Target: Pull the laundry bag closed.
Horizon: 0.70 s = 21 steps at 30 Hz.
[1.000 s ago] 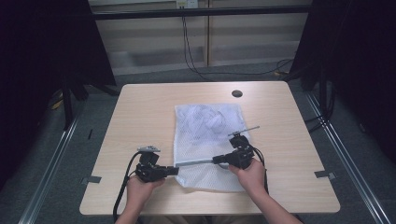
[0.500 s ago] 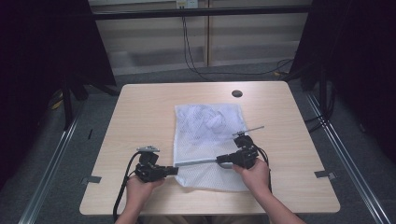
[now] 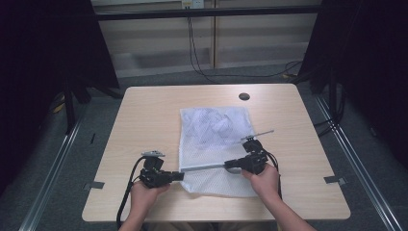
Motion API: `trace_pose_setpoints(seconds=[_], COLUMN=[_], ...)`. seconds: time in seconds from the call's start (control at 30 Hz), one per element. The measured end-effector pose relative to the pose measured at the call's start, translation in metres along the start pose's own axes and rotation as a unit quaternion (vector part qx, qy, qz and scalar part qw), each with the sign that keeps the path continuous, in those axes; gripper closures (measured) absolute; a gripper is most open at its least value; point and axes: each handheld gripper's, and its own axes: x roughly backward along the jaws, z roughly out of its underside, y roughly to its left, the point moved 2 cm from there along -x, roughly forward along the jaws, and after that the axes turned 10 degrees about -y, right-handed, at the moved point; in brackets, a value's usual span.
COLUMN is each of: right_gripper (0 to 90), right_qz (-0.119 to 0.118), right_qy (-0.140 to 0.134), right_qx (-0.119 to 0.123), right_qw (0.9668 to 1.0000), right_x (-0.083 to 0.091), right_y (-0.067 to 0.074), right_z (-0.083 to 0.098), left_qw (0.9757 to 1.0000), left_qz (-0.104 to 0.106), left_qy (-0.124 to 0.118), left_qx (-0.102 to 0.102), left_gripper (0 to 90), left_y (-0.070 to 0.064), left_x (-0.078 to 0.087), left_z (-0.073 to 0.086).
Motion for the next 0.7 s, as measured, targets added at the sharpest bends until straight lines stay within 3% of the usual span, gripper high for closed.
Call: trace_pose_setpoints(seconds=[0.7], right_gripper=[87.4], right_qz=[-0.002], right_qy=[0.001], right_qx=[-0.002], right_qw=[1.0], right_x=[0.0015], right_y=[-0.0015], right_z=[0.0005], left_qw=[1.0], left_qz=[0.003], left_qy=[0.002], left_qx=[0.003], left_gripper=[87.9], left_y=[-0.0001], left_x=[0.0003], left_z=[-0.0002])
